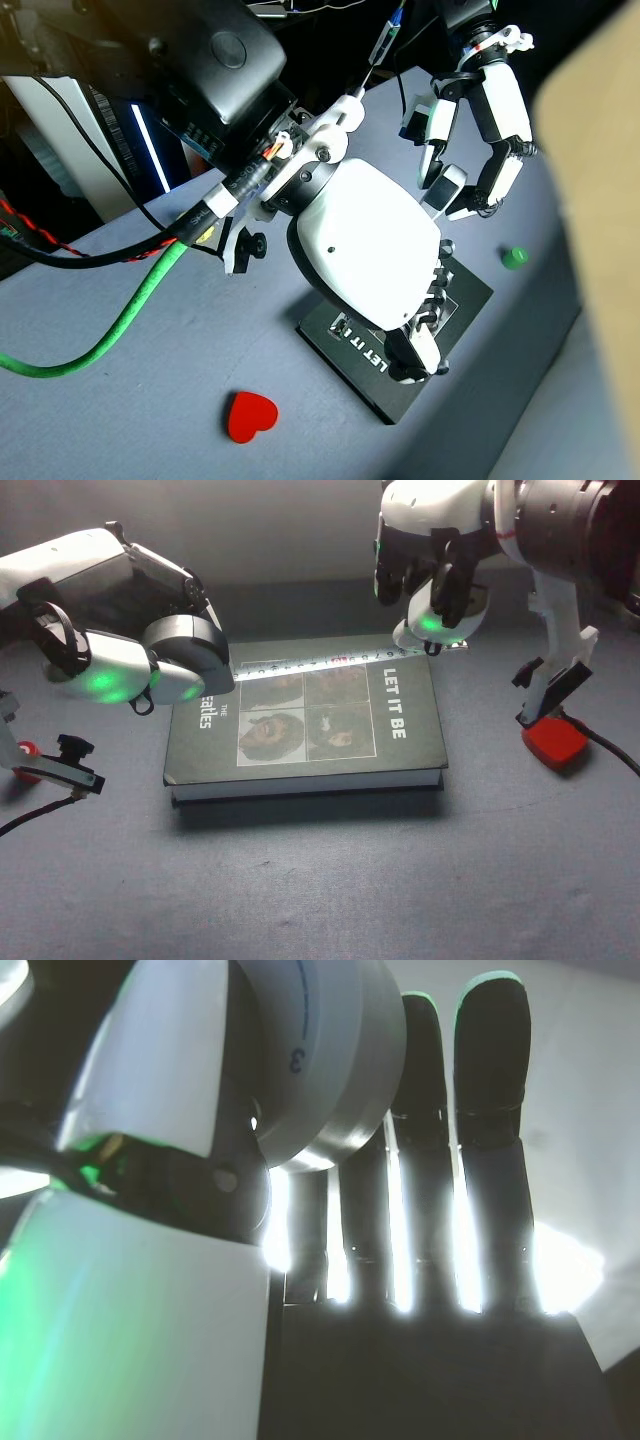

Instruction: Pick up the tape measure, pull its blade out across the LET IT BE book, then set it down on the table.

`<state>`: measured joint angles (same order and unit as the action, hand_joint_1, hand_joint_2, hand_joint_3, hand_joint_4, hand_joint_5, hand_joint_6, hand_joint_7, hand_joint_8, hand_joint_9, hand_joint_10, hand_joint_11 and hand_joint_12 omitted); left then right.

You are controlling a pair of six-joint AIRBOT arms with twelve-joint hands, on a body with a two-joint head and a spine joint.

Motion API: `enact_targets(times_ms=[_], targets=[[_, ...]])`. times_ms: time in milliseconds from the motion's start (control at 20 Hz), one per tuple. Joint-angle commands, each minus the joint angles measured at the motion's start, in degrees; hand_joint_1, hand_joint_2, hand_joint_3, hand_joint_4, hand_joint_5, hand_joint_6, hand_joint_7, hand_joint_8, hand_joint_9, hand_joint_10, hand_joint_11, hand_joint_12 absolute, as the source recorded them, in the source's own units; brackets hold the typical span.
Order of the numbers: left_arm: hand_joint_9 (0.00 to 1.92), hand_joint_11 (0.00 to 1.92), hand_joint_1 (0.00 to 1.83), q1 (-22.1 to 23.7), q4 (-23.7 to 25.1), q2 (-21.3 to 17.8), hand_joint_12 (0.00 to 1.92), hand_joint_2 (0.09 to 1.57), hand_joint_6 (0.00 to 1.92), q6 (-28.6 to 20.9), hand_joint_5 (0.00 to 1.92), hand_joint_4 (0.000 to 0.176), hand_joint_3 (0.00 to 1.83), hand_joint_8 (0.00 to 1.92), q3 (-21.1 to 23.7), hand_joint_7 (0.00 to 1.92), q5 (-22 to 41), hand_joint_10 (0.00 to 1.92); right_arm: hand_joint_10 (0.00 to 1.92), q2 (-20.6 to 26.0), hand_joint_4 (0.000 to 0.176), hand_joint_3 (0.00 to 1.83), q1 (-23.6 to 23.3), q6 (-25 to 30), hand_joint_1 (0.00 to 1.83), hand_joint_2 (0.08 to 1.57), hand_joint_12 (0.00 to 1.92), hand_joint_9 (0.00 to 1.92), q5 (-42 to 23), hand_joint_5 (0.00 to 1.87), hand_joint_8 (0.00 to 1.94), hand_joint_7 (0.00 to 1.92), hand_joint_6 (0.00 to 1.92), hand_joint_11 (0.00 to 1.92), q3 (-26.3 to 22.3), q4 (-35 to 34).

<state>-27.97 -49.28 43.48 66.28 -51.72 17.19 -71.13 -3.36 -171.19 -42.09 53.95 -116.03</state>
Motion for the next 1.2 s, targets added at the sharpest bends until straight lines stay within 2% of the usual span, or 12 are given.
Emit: enact_targets(times_ms=[0,450,1150], targets=[[0.84,0.82,1.37,0.85,0.71,0.17,1.23,1.15,0.97,-0.69,0.81,0.0,0.0,1.08,-0.29,0.96,5.02,1.39,0.02,0.05,0.0,0.0,-0.58,0.22,1.04,1.1,0.84,0.84,0.96,0.85,0.01,0.89,0.01,0.46,0.34,3.74],[0.86,0.87,1.37,0.89,0.73,0.17,1.2,1.14,0.95,-0.48,0.83,0.0,0.0,1.07,-0.31,0.96,4.76,1.36,0.02,-0.97,0.0,0.0,-0.24,-1.25,1.04,1.1,0.84,0.86,2.31,0.88,0.01,0.91,0.02,0.47,1.48,0.48],[0.85,0.83,1.37,1.23,1.36,0.16,1.24,1.14,0.92,-0.72,0.85,0.0,0.0,1.07,-0.46,0.96,4.27,1.38,0.01,-2.59,0.0,0.0,2.29,-1.24,1.06,1.09,0.85,0.87,2.05,0.87,0.0,0.91,0.01,0.49,2.66,0.07]])
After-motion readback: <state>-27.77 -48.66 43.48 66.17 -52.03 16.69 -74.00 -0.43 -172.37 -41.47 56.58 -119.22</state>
